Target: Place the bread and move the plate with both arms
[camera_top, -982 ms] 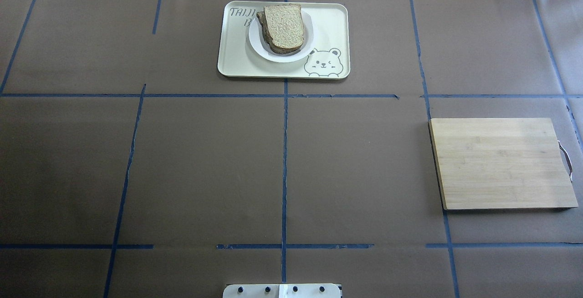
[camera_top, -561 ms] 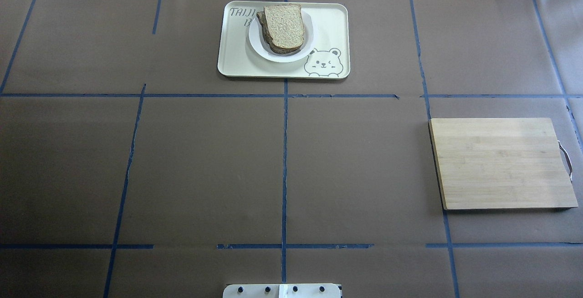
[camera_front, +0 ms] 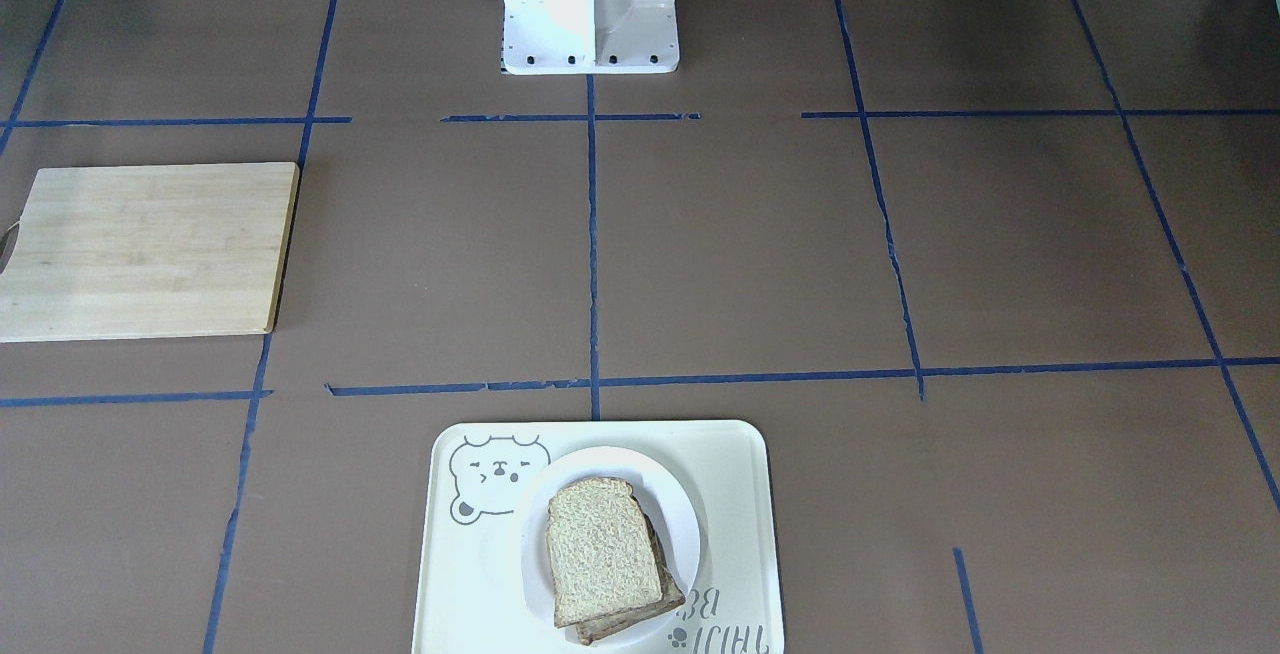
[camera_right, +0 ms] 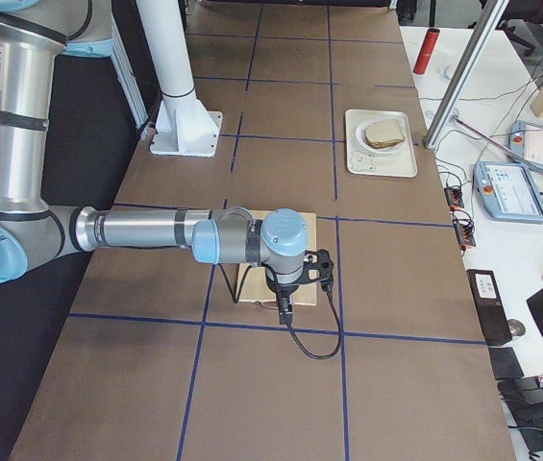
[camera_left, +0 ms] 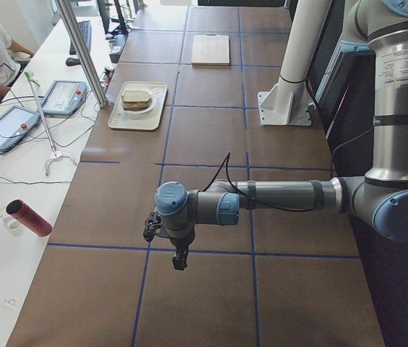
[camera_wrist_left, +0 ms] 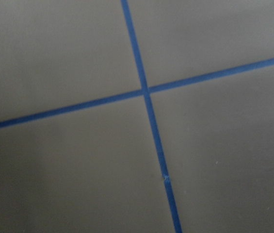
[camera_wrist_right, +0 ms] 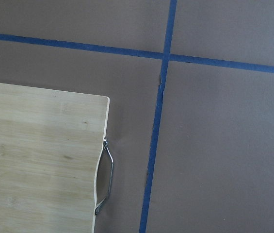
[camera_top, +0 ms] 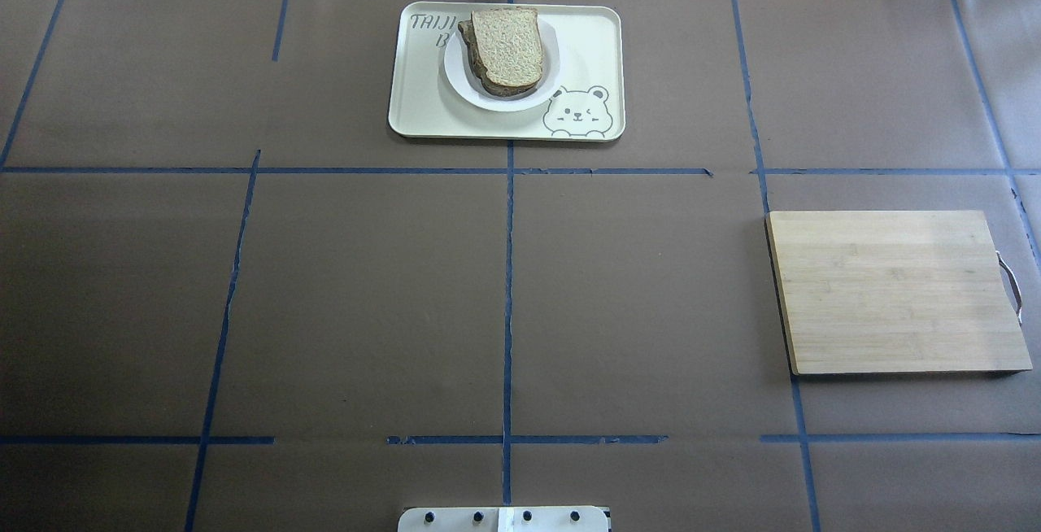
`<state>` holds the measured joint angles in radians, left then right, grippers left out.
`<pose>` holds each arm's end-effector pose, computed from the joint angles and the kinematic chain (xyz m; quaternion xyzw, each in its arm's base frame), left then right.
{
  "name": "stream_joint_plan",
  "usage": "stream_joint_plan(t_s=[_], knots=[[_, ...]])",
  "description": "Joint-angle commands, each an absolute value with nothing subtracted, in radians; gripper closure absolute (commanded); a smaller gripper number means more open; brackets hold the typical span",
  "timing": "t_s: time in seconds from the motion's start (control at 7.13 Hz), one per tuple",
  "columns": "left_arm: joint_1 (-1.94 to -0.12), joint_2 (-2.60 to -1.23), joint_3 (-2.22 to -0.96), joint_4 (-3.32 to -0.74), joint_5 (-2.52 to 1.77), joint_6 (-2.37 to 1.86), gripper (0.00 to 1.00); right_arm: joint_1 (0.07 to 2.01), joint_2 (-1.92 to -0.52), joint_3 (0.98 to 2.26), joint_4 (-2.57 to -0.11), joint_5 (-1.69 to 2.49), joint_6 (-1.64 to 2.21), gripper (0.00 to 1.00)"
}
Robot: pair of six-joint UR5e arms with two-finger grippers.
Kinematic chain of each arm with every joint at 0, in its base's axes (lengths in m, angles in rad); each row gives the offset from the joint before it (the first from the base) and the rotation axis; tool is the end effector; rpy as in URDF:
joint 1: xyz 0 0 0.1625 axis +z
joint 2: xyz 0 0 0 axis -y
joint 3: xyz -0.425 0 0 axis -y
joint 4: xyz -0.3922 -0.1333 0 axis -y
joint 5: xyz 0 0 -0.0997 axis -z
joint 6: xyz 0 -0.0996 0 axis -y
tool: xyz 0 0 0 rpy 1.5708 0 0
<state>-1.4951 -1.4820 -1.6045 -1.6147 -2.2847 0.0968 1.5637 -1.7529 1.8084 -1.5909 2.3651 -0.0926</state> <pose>-0.0336 -0.4566 0.6838 -0.0016 0.3495 0.0788 0.9336 0.0593 -0.4172 0.6249 0.0328 -0.3857 -0.0528 0.9205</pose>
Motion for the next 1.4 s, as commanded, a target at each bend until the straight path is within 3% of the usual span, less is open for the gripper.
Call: stream_joint_plan(t_s=[0.0, 1.26], knots=[[-1.494, -1.482, -1.611, -1.621, -2.287, 0.100, 0.00, 1.563, -1.755, 1.806, -1.589, 2.359, -0.092, 0.00], [-1.494, -1.482, -1.632, -1.621, -2.286, 0.098, 0.00, 1.563, -1.755, 1.805, -1.582, 2.358, -0.092, 0.00]])
